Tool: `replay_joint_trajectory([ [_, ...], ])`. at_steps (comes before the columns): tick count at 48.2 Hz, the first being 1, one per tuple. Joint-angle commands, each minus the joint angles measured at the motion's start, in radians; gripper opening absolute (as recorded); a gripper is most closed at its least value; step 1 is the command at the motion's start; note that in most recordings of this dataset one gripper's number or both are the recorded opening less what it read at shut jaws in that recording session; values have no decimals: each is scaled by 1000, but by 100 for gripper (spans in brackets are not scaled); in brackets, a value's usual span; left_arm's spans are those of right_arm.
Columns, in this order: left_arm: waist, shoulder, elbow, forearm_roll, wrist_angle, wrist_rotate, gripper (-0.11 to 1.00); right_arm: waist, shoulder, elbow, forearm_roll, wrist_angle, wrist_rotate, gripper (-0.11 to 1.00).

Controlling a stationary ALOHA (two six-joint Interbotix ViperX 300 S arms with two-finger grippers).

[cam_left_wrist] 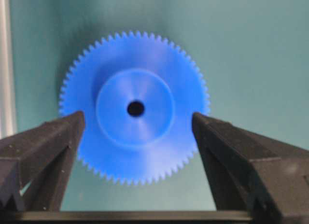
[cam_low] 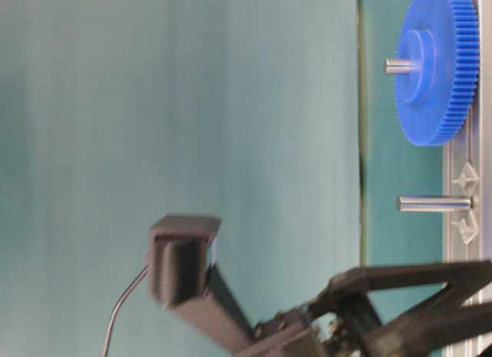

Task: Find the location of the shaft and insert the small gear.
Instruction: 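Move the left gripper down over the small blue gear and grasp it, then lift the small blue gear with the left gripper toward the empty shaft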

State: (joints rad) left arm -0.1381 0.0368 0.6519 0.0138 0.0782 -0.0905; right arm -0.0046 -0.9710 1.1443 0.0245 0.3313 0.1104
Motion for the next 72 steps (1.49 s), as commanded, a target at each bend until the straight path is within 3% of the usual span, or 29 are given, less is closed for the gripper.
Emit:
replay_joint_trajectory([
  [1,-3,9,-35,3,-3,3,90,-3,14,-14,2,-3,9,8],
  [41,3,103,-64,6,44,26,89,-3,18,-8,2,-3,9,8],
  [47,3,104,-91,6,133,26,82,-3,17,-6,2,-5,11,8],
  [53,3,104,-117,6,202,29,65,-3,15,-5,2,-8,9,8],
  [56,3,100,-127,6,210,31,65,-2,15,-3,2,-8,11,8],
  [72,48,-25,-212,6,225,155,65,-3,6,5,2,-11,11,8],
])
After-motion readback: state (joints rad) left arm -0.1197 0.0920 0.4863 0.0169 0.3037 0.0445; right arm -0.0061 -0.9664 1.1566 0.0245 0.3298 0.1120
